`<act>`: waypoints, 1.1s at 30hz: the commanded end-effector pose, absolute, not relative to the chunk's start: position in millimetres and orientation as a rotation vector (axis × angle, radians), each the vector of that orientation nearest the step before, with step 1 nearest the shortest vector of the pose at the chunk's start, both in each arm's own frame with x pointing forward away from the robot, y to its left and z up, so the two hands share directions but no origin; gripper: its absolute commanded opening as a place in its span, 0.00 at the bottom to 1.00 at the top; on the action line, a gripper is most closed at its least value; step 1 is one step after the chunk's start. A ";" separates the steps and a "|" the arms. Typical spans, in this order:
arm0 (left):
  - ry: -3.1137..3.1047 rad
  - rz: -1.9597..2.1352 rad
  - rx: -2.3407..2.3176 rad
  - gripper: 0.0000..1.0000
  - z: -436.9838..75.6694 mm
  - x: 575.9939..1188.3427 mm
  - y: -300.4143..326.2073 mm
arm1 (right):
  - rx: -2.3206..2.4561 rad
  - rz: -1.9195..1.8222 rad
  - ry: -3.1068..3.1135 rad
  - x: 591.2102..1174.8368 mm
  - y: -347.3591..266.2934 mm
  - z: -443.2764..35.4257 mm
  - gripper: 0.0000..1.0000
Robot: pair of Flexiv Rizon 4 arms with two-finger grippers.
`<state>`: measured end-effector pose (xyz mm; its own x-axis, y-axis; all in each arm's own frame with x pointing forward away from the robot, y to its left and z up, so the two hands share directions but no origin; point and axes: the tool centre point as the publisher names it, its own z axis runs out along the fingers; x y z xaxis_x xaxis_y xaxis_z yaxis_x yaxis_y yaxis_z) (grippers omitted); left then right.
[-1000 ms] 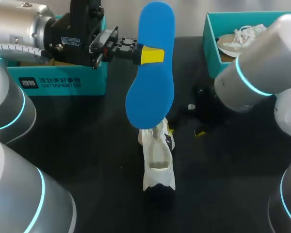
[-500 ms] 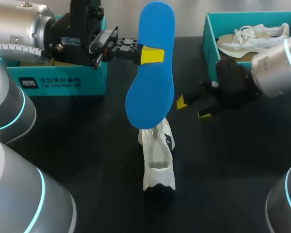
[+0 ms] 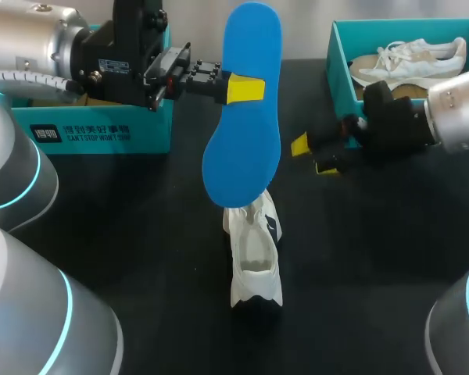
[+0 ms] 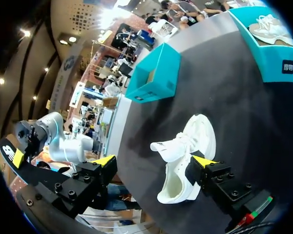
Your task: Take the shoe out of the shoebox, open the shoe tongue, remove and reinsert the insole, then place the shoe into the shoebox
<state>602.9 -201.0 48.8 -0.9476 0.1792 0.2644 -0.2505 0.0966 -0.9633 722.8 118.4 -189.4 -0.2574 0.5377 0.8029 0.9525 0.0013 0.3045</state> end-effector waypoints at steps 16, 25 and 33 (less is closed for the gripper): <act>-2.065 1.918 0.068 0.00 48.9 603.6 -202.0 | -1.261 -1.416 -1.547 733.1 141.4 -181.9 1.00; -2.065 1.918 0.068 0.00 48.9 603.6 -202.0 | -1.259 -1.227 -1.481 728.0 145.6 -168.2 1.00; -2.074 2.171 -0.196 0.00 32.1 622.5 -187.9 | -1.217 -1.177 -1.413 725.1 151.0 -162.5 1.00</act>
